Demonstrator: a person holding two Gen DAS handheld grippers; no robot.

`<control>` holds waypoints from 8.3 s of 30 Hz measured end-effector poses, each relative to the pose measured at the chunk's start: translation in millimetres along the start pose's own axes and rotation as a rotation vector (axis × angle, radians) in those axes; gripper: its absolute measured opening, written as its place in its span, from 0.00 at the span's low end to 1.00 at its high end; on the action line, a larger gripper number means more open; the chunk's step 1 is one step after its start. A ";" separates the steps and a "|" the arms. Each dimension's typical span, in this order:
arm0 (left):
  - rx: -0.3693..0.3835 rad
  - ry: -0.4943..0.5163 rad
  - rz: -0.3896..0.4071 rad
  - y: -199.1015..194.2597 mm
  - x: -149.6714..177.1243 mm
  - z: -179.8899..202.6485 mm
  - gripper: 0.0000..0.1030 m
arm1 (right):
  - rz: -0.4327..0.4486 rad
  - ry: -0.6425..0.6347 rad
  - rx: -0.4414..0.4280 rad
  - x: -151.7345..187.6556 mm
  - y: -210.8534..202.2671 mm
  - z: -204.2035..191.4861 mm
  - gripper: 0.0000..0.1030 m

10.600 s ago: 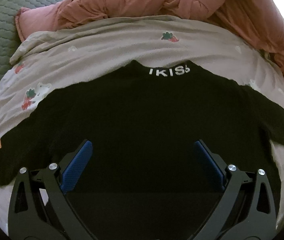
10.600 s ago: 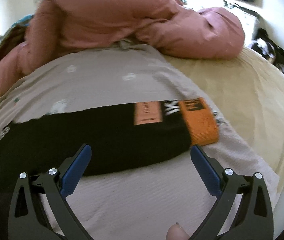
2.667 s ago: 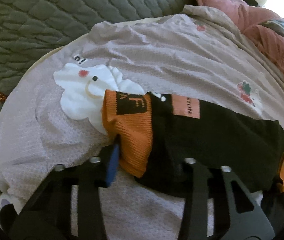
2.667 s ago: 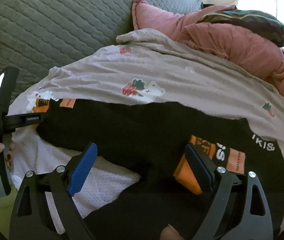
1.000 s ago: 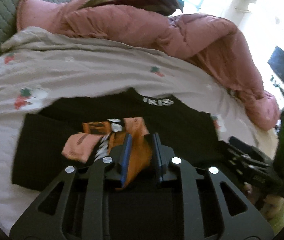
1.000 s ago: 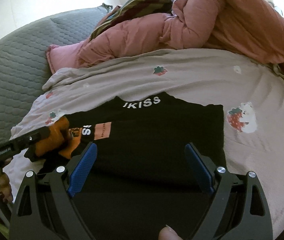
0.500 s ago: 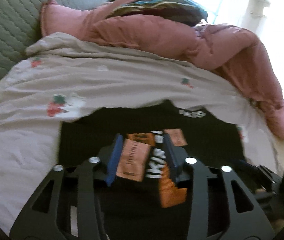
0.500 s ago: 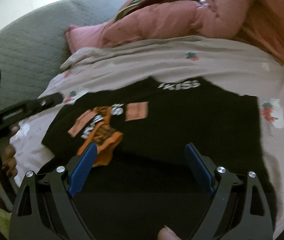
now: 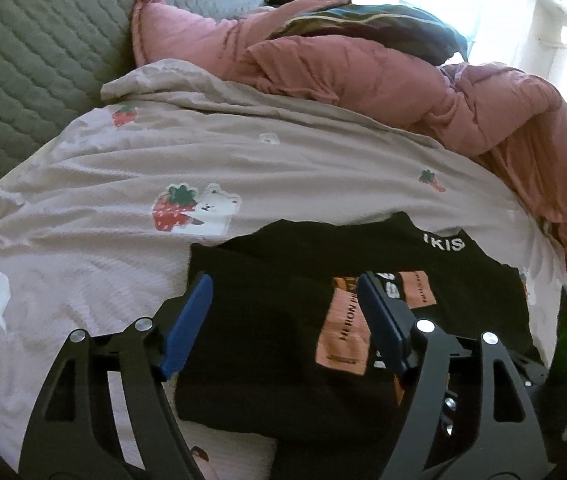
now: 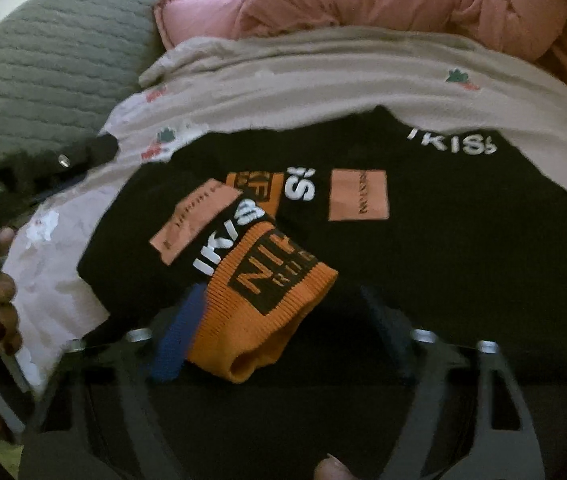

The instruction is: Fold small clothes

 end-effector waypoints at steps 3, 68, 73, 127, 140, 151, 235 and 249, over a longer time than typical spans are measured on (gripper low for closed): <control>-0.005 -0.023 0.003 -1.2 -1.7 -8.4 0.66 | 0.020 -0.021 -0.023 1.0 -1.1 -6.0 0.30; 0.070 0.298 -0.197 81.6 43.8 85.9 0.72 | 0.289 0.117 0.293 -17.5 -108.6 136.3 0.08; 0.075 0.289 -0.201 80.4 44.0 84.8 0.72 | 0.280 0.161 0.309 -11.0 -108.0 146.4 0.11; 0.103 0.297 -0.214 69.5 55.4 91.1 0.70 | 0.050 0.019 0.259 27.7 -45.2 108.6 0.24; 0.112 0.282 -0.192 54.8 54.2 90.0 0.70 | 0.074 0.033 0.240 29.6 -58.0 102.3 0.28; 0.136 0.241 -0.154 35.1 48.7 84.8 0.70 | 0.086 0.034 0.227 30.8 -64.5 93.8 0.35; 0.028 0.193 -0.011 -99.9 75.2 40.4 0.91 | 0.364 0.065 0.231 70.0 -206.8 104.7 0.87; 0.000 0.148 -0.010 -123.6 92.0 11.0 0.90 | 0.346 0.045 0.211 93.1 -217.0 97.4 0.87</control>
Point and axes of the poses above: each gripper's, at about its wrist camera, not at the fingertips, and y roughly the way its jaws point, z to its right, x to its underside, the point moved 2 cm from there along y, roughly the way its jaws point, and after that the axes turned 1 degree about y, right-handed, at the moved point
